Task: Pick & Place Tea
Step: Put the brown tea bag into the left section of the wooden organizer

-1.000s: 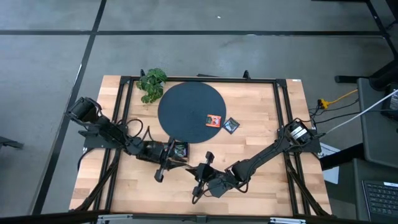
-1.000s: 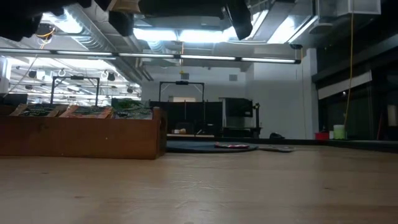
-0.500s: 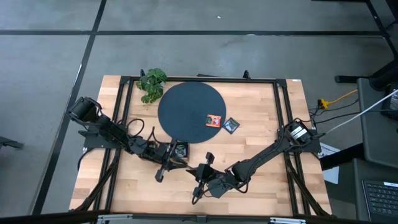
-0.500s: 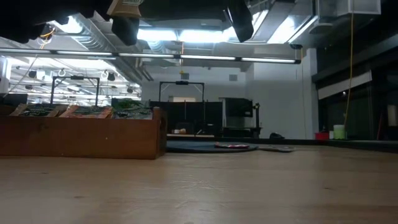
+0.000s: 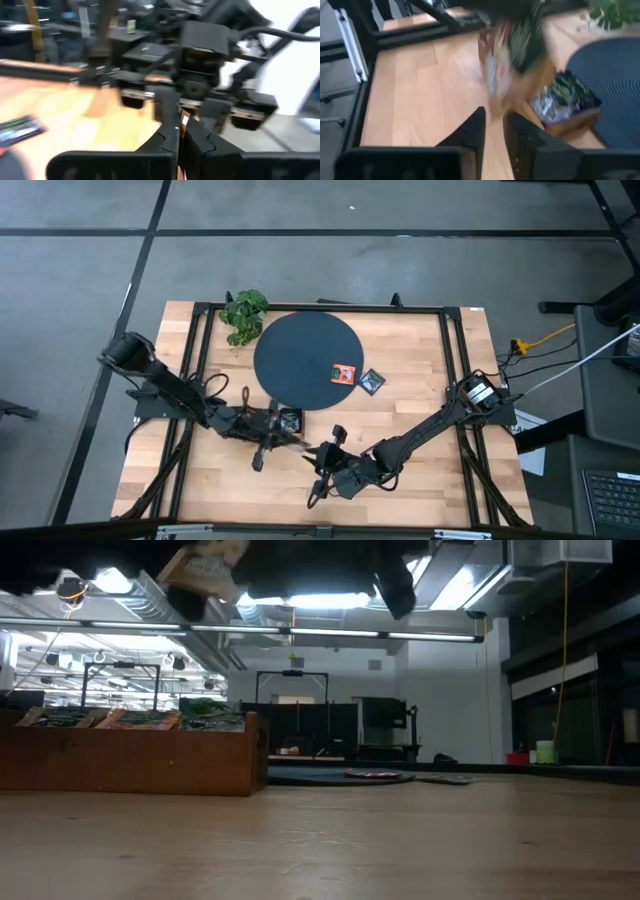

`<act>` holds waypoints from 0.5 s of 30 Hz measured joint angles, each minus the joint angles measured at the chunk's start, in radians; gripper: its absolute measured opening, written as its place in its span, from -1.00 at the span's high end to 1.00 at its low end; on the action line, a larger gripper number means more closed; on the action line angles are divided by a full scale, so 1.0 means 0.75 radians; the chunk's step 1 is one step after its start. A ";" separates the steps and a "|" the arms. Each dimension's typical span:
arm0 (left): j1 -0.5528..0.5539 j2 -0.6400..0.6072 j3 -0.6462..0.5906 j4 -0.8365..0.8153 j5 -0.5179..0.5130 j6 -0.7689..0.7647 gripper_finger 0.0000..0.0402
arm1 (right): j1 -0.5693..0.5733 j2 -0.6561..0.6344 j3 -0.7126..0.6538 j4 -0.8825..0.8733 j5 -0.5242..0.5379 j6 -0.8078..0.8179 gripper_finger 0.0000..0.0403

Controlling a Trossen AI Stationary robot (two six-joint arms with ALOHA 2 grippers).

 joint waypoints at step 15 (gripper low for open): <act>-0.482 -0.466 0.000 -0.975 -0.871 -0.338 0.99 | 0.002 0.000 0.000 -0.103 -0.003 0.095 0.45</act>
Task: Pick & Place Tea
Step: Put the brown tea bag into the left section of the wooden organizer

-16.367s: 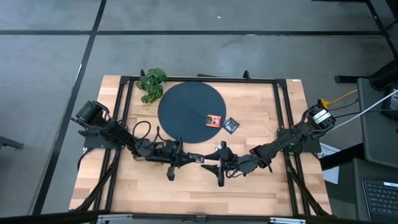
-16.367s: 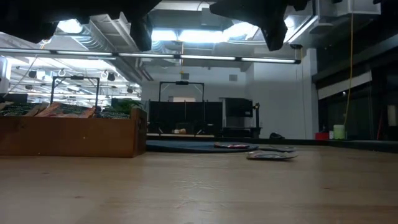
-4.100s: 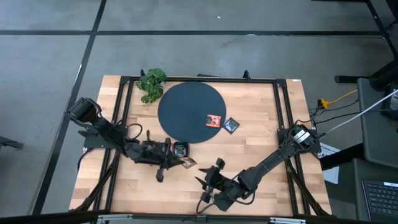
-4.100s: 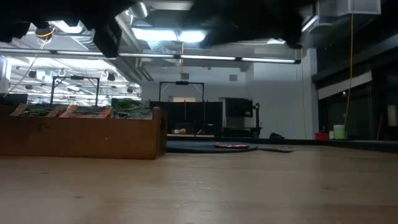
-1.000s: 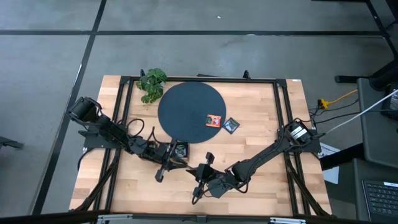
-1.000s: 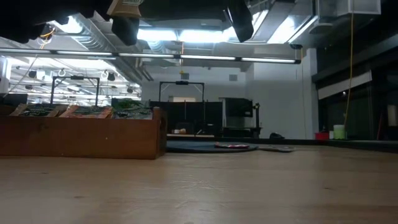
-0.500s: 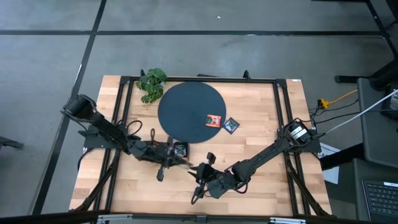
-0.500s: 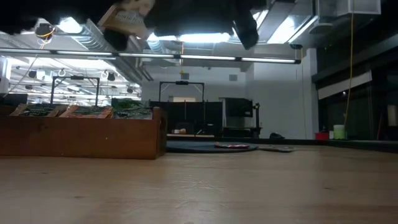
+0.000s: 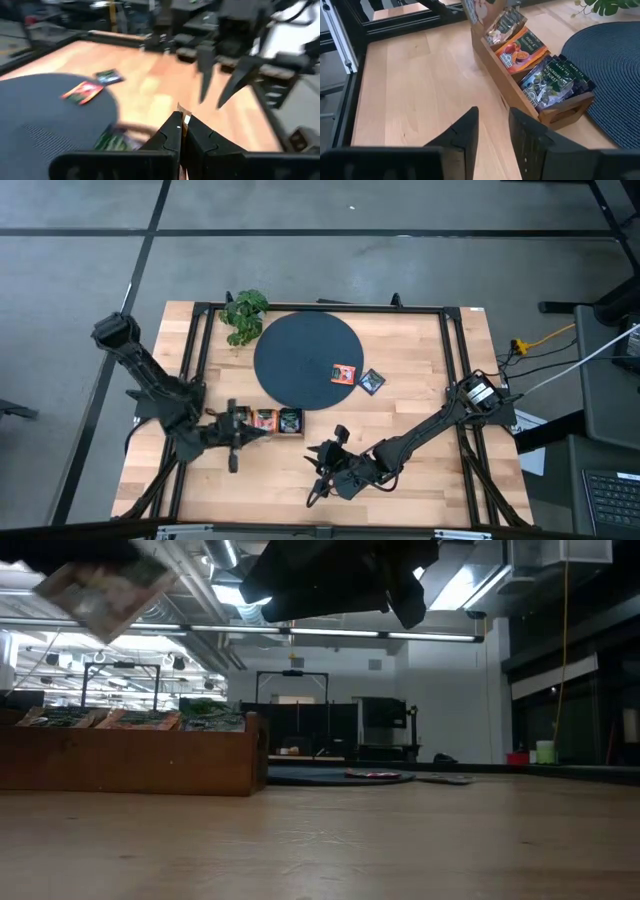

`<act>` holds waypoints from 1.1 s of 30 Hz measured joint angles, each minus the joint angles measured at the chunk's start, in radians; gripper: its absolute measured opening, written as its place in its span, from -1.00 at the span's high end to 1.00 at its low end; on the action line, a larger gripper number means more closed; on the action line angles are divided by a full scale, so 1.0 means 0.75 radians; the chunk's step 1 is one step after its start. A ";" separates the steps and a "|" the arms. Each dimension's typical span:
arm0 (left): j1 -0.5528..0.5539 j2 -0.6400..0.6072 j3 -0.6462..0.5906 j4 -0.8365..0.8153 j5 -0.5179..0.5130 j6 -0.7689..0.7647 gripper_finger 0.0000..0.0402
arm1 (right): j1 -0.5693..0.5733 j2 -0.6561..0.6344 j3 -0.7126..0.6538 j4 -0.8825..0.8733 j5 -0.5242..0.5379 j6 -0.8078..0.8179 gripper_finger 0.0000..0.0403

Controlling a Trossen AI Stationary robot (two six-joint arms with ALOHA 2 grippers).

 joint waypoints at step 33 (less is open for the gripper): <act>-0.256 0.001 -0.001 -1.184 -0.242 -1.019 0.99 | 0.001 0.000 0.000 0.005 0.002 0.000 0.45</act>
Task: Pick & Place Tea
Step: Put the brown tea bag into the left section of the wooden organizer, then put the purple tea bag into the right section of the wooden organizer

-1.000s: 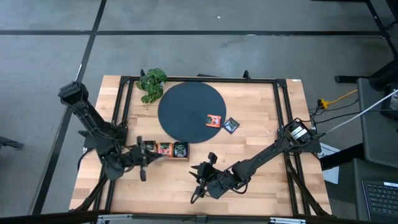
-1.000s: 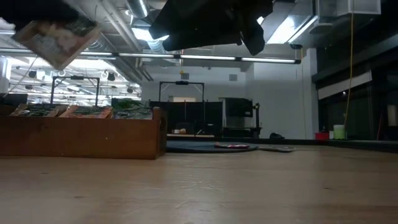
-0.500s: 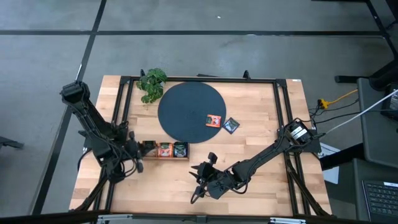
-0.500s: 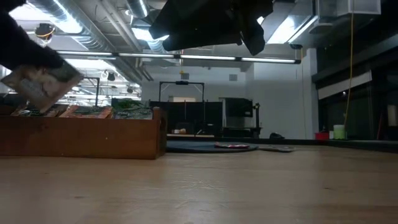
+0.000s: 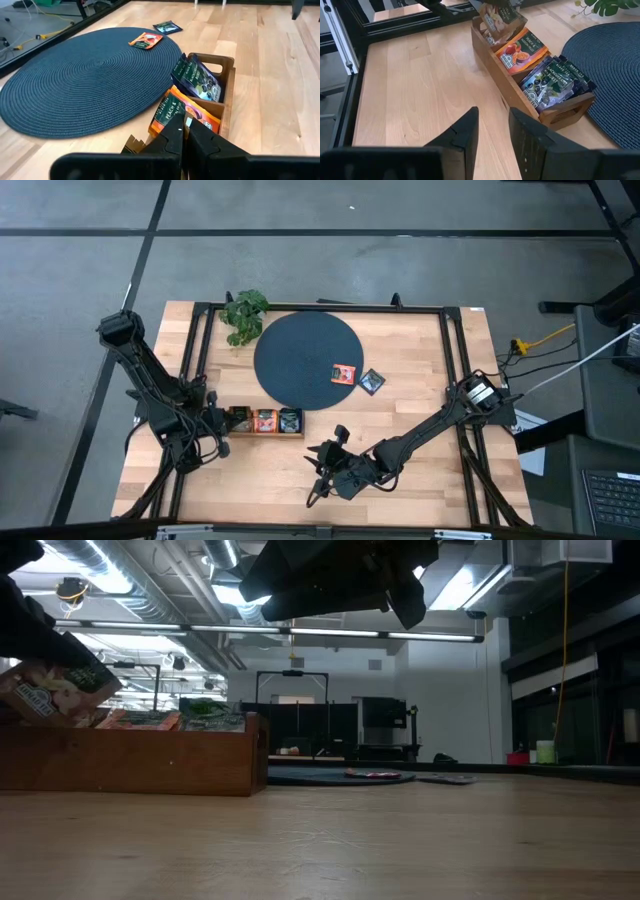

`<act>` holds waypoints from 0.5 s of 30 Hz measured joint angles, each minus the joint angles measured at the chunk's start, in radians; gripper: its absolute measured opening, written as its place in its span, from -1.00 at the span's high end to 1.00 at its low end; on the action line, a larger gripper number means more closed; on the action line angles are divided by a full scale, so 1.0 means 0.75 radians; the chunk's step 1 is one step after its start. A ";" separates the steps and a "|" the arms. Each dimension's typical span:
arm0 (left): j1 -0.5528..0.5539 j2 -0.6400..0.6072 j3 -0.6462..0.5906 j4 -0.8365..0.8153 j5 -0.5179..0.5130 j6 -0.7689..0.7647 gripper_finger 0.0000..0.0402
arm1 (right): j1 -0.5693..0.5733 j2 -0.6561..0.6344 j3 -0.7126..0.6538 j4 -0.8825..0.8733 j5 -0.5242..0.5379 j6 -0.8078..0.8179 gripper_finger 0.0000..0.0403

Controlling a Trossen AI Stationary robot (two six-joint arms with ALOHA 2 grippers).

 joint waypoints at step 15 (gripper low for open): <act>0.000 -0.039 0.000 -0.040 -0.040 0.020 0.48 | 0.001 0.000 0.000 0.001 0.000 0.000 0.45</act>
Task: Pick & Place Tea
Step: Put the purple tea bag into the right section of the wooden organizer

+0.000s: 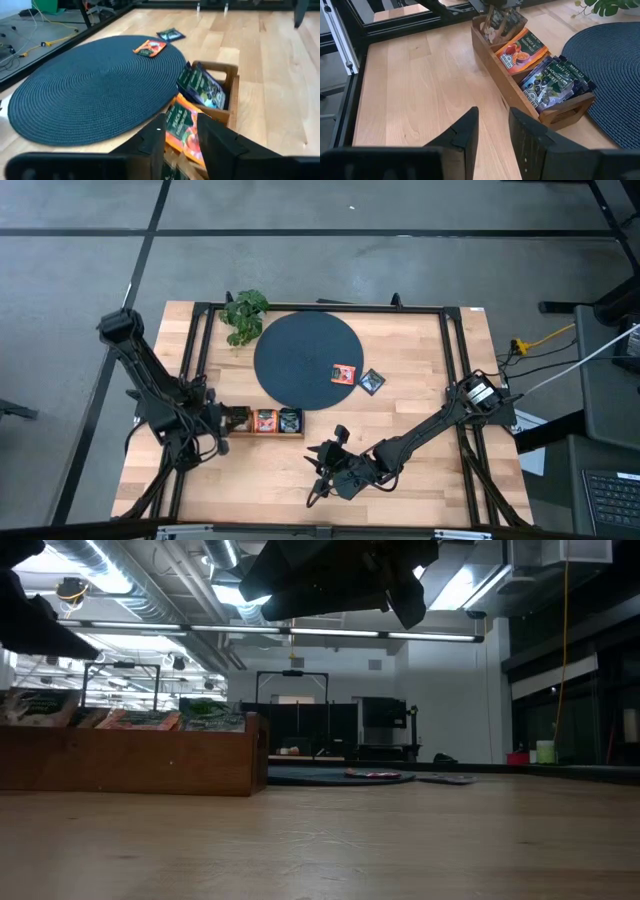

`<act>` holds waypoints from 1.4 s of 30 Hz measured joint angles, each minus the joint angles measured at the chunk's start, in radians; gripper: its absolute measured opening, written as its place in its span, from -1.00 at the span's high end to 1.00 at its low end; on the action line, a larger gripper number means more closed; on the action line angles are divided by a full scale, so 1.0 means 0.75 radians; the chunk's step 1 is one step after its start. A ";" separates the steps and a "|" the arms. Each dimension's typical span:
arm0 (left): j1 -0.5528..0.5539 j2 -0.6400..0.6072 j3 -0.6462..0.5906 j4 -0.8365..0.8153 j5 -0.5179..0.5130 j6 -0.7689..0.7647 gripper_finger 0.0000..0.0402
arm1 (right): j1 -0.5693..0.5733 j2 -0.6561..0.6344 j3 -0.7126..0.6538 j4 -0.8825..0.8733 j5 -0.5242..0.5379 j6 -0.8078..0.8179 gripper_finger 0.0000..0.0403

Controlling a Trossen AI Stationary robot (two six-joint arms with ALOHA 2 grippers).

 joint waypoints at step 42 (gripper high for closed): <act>0.823 0.363 0.430 0.822 1.273 1.058 0.85 | -0.358 -0.169 -0.025 -1.546 -0.173 0.595 0.96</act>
